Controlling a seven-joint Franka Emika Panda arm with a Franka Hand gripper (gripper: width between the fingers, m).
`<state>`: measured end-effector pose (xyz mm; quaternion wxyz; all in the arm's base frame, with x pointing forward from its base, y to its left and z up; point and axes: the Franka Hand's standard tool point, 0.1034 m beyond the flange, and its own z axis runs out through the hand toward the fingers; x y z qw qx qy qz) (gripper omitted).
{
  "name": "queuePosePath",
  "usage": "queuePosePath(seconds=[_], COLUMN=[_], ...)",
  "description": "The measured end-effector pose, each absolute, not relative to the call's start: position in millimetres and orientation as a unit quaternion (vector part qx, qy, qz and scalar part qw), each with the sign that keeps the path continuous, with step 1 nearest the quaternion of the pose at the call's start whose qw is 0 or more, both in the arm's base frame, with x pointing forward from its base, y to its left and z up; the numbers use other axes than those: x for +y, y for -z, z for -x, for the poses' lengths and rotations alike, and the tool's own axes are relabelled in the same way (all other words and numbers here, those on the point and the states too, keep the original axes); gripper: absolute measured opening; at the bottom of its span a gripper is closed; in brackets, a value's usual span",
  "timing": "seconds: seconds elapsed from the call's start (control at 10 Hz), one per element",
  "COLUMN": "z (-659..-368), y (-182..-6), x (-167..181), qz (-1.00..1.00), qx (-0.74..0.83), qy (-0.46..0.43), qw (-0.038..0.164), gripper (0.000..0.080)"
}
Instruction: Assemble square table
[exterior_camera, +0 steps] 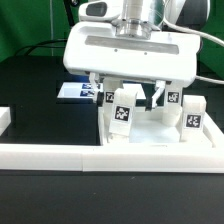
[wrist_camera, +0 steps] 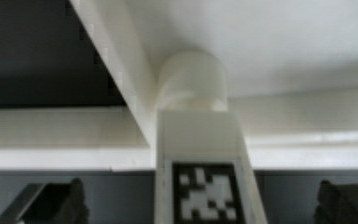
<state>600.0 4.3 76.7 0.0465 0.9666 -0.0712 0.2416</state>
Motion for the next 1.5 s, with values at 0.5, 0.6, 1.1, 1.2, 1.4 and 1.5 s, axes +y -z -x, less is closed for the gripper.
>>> queuePosePath(seconds=[0.5, 0.6, 1.1, 1.2, 1.4, 1.5], z=[-600, -602, -615, -625, -624, -624], y=[-89.1, -86.7, -85.1, -88.4, -85.9, -85.9], x=[8, 3, -4, 3, 7, 6], qz=[-0.994, -0.994, -0.993, -0.992, -0.991, -0.989], qx=[-0.105, -0.11, -0.118, -0.113, -0.118, -0.132], qy=[-0.043, -0.015, -0.017, -0.054, -0.065, -0.065], qw=[-0.003, -0.006, -0.005, 0.0, 0.001, 0.0], gripper=[0.0649, 0.0649, 0.0649, 0.0649, 0.0635, 0.0635])
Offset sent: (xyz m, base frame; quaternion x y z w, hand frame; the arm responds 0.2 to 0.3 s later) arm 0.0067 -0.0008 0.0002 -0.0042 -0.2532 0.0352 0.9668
